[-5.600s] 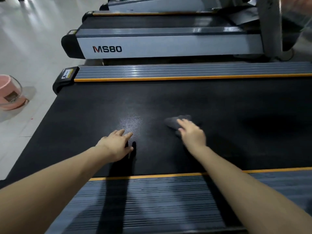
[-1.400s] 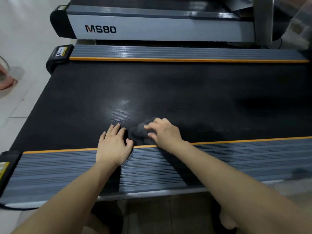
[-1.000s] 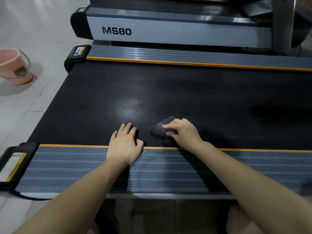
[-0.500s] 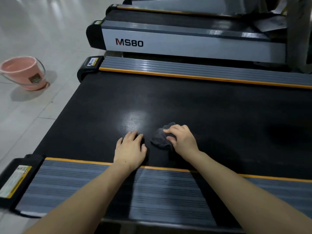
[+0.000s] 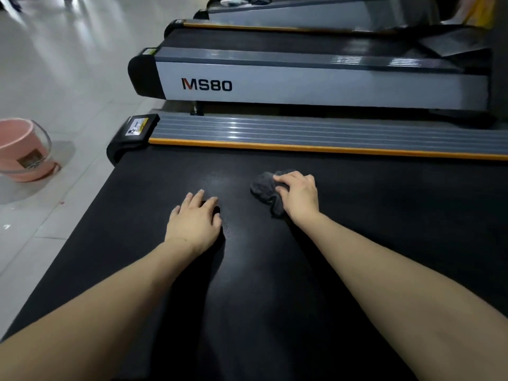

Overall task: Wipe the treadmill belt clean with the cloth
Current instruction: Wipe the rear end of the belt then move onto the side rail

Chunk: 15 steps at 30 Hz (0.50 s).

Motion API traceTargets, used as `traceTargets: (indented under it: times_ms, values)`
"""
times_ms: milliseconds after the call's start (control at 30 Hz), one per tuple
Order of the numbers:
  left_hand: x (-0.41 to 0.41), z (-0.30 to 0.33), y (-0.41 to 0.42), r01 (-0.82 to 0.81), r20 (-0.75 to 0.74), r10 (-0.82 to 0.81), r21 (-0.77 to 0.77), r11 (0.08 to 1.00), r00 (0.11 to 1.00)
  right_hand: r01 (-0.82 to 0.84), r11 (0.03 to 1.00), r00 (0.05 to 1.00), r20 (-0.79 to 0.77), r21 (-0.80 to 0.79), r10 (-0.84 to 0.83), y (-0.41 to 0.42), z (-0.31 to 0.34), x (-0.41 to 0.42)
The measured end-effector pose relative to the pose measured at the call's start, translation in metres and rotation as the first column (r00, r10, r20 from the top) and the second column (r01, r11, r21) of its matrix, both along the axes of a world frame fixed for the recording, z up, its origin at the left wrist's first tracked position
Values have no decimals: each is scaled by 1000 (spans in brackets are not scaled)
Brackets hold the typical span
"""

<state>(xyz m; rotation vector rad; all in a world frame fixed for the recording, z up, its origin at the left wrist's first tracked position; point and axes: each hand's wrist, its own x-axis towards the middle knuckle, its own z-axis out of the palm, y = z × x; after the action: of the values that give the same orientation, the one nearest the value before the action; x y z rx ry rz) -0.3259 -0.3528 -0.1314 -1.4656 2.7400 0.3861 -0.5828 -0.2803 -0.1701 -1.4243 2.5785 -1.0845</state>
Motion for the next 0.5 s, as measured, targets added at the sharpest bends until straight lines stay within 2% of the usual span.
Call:
traceTargets:
  times_ms: [200, 267, 400, 500]
  values:
    - [4, -6, -61, -5, 8, 6, -33, 999, 1000, 67, 997, 998, -13, 40, -66, -48, 6, -18]
    - [9, -8, -77, 1, 21, 0, -28, 1000, 1000, 129, 991, 992, -19, 41, -128, -54, 9, -14]
    - [24, -16, -103, 9, 5, -9, -26, 1000, 1000, 321, 945, 943, 71, 61, -325, -69, 15, 4]
    - [36, -22, -114, 58, -3, -58, -46, 997, 998, 309, 942, 951, -30, 128, -308, -81, 12, 27]
